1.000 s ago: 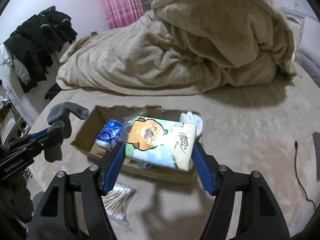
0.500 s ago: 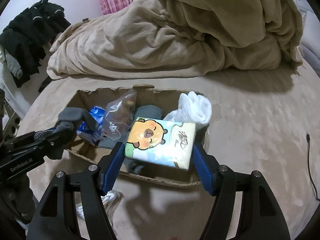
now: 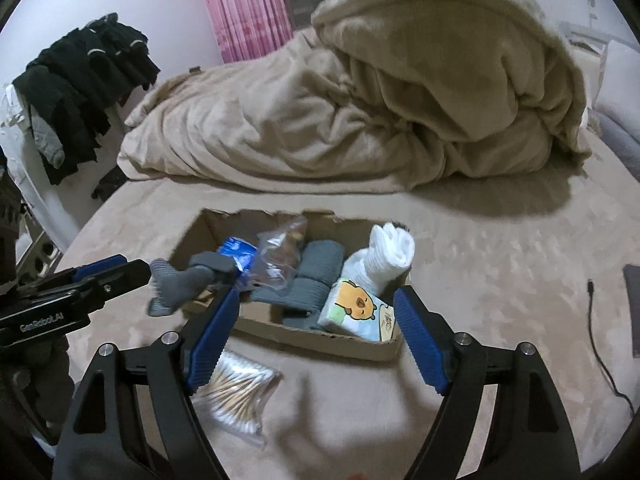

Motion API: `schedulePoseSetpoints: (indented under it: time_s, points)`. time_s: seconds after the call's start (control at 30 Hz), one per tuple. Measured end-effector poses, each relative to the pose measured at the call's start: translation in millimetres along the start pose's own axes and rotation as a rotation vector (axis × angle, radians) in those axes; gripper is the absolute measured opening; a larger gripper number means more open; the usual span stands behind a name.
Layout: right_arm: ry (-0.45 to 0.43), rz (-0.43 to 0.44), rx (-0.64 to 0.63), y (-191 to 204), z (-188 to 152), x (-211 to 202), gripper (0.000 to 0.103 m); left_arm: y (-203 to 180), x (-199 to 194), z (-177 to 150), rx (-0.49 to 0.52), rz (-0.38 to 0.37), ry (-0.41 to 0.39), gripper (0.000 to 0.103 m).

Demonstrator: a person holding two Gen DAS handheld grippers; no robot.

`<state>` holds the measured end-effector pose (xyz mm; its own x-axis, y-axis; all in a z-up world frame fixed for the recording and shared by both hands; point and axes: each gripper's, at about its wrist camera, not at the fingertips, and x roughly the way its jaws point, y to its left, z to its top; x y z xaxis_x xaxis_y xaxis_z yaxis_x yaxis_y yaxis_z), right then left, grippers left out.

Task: Organize objects
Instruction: 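Grasp grey socks with left tool while right tool grasps cartoon tissue pack, place both in box, then grasp cotton swab bag with right tool and lower it into the box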

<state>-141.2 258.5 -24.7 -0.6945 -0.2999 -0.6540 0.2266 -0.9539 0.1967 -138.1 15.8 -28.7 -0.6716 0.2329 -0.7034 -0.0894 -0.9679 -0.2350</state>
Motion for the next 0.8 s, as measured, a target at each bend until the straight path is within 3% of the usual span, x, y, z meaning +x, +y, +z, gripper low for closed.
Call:
schedulePoseSetpoints:
  time_s: [0.37,0.8]
  points:
    - [-0.049,0.052,-0.019,30,-6,-53,0.082,10,-58,-34,-0.048,0.018,-0.011,0.071]
    - [0.071,0.086,-0.052,58,-42,-17,0.082,43,-31,-77,-0.098,0.061,0.073,0.071]
